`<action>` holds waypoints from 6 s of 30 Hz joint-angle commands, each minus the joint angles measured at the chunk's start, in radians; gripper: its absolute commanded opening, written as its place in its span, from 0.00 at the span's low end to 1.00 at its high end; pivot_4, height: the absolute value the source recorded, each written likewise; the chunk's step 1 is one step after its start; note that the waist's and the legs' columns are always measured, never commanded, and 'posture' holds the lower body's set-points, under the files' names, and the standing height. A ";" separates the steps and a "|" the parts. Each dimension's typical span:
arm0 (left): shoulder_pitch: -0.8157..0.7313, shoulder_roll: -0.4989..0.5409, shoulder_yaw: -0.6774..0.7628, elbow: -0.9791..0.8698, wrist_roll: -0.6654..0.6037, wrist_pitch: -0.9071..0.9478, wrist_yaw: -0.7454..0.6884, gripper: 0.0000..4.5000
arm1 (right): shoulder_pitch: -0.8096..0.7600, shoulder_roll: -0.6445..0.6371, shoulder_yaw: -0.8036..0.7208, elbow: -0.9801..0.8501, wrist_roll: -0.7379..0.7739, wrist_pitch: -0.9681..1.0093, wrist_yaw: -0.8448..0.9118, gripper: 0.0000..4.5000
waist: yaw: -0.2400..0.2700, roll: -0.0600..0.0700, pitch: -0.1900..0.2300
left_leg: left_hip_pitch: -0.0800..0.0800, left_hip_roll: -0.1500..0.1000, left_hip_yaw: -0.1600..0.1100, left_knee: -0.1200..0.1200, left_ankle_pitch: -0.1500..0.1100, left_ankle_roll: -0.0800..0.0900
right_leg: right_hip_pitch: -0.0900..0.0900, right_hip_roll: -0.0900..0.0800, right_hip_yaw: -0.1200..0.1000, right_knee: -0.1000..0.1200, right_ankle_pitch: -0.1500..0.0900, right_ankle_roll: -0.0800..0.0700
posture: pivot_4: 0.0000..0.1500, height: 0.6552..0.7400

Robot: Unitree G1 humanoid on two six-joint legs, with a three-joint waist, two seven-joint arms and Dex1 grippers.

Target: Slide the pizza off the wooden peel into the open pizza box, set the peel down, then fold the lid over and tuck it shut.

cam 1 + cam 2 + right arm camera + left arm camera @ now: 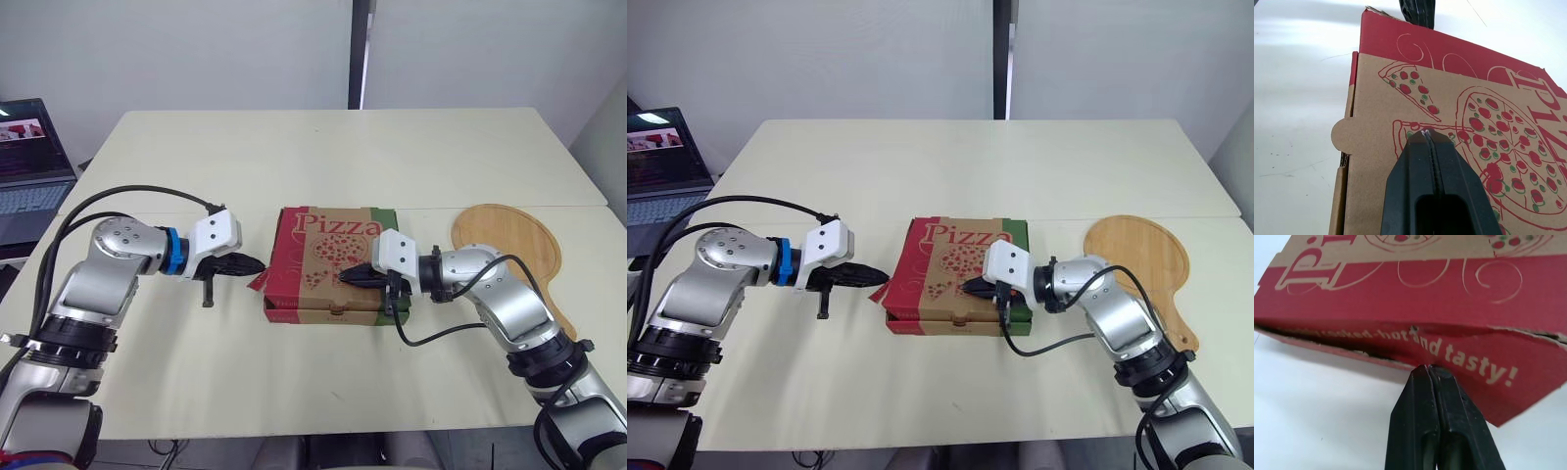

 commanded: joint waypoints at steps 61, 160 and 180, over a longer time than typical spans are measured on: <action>0.032 -0.067 0.006 -0.163 -0.012 0.007 0.052 0.00 | -0.121 -0.008 -0.001 0.054 0.012 -0.005 0.171 0.00 | 0.004 0.000 0.000 | 0.000 0.000 0.000 0.000 0.000 0.000 | 0.000 0.000 0.000 -0.001 0.000 0.000 | 1.00 1.00; 0.328 -0.251 0.121 -0.262 -0.055 0.200 0.514 0.00 | 0.407 -0.218 -0.297 -0.043 -0.094 -0.056 -0.142 0.00 | 0.012 0.000 0.000 | 0.002 0.000 0.001 -0.001 0.000 0.000 | 0.003 -0.001 0.001 -0.001 0.000 0.000 | 1.00 1.00; 0.404 -0.228 0.090 -0.393 -0.119 0.291 0.465 0.00 | 0.447 -0.212 -0.262 -0.205 -0.009 0.051 -0.082 0.00 | 0.010 0.000 0.000 | 0.002 0.000 0.001 -0.001 0.000 0.000 | 0.003 -0.001 0.001 -0.002 0.000 0.000 | 1.00 1.00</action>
